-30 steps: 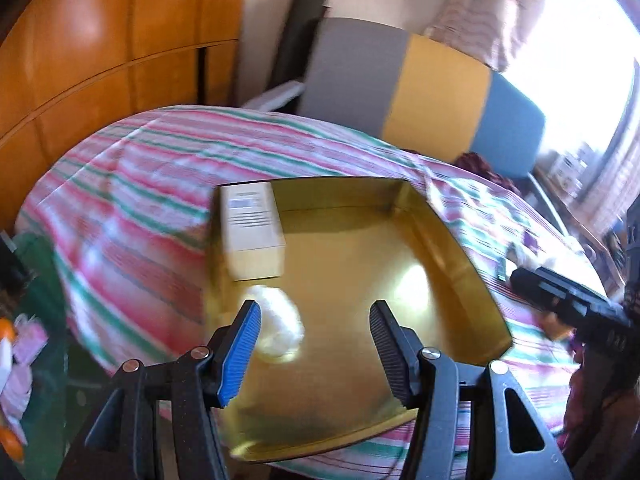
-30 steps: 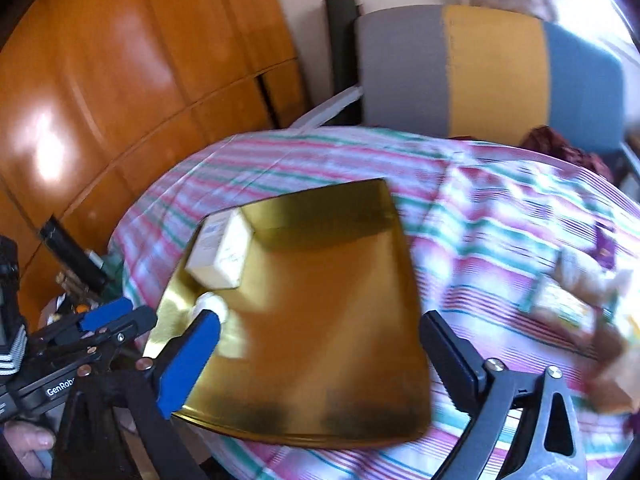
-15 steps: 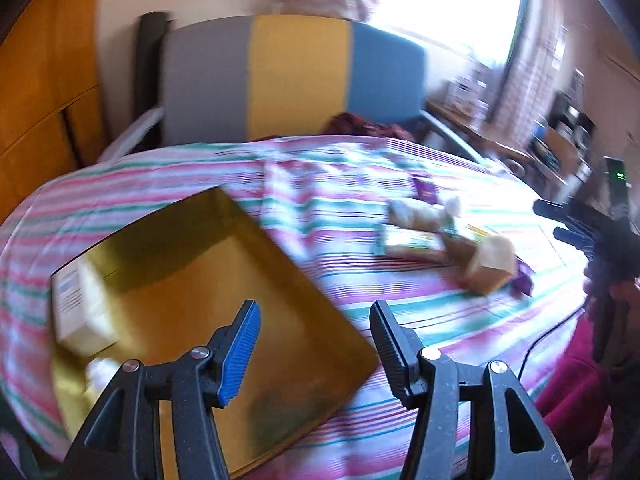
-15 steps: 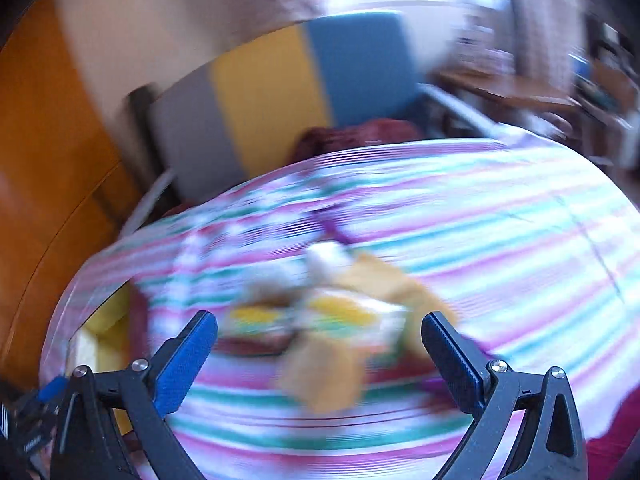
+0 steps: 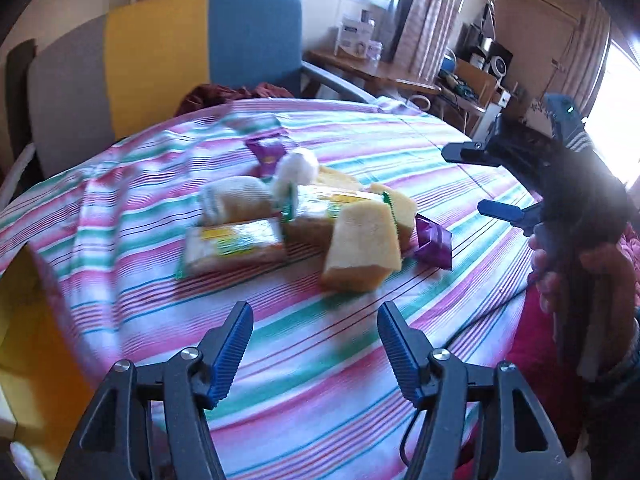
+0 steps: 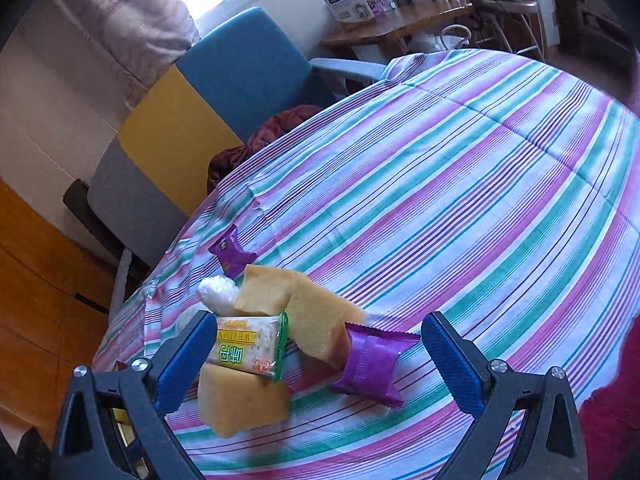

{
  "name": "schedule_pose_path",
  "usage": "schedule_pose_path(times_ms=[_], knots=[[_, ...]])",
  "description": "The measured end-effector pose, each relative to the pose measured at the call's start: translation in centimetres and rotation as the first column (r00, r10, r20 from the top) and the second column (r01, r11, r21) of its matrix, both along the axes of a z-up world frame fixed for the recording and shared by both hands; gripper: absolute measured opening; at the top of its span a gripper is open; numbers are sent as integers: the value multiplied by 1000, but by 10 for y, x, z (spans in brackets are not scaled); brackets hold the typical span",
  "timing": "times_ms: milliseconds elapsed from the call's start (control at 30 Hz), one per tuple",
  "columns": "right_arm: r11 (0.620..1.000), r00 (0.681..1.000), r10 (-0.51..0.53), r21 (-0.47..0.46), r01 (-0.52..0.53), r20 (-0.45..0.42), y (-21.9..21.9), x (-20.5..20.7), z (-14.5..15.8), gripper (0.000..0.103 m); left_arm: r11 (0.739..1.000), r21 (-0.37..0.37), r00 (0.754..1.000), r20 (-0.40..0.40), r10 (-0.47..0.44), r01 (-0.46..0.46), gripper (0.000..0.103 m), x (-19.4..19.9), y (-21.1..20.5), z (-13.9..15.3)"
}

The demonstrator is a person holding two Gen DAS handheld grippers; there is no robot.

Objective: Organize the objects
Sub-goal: 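Move the left gripper back to the snacks and grasp the yellow sponge cake, then carry the sponge cake into the tray with the left gripper while the right gripper grasps the WEIDAN pack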

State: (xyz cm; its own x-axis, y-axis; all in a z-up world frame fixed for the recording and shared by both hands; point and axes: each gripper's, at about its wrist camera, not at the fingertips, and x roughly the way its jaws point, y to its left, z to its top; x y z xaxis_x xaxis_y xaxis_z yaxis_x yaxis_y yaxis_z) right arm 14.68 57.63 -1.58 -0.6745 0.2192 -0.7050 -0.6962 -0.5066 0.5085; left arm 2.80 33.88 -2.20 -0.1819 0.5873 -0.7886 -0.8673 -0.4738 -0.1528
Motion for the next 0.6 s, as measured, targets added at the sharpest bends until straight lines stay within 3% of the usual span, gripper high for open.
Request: schedule_pose_path(times_ms=[133, 367, 433, 600], knots=[[999, 1000, 26, -18, -27, -6, -4, -2, -3, 103, 999, -12, 999, 20, -30, 30, 72, 2, 29, -7], [999, 999, 39, -26, -39, -23, -2, 0, -3, 103, 997, -33, 997, 25, -74, 74, 73, 3, 72, -25], [999, 999, 34, -32, -35, -23, 0, 1, -4, 103, 996, -61, 997, 53, -61, 64, 49, -3, 77, -36], [998, 998, 65, -10, -65, -15, -4, -3, -2, 103, 999, -7, 998, 44, -54, 54, 47, 1, 43, -29]])
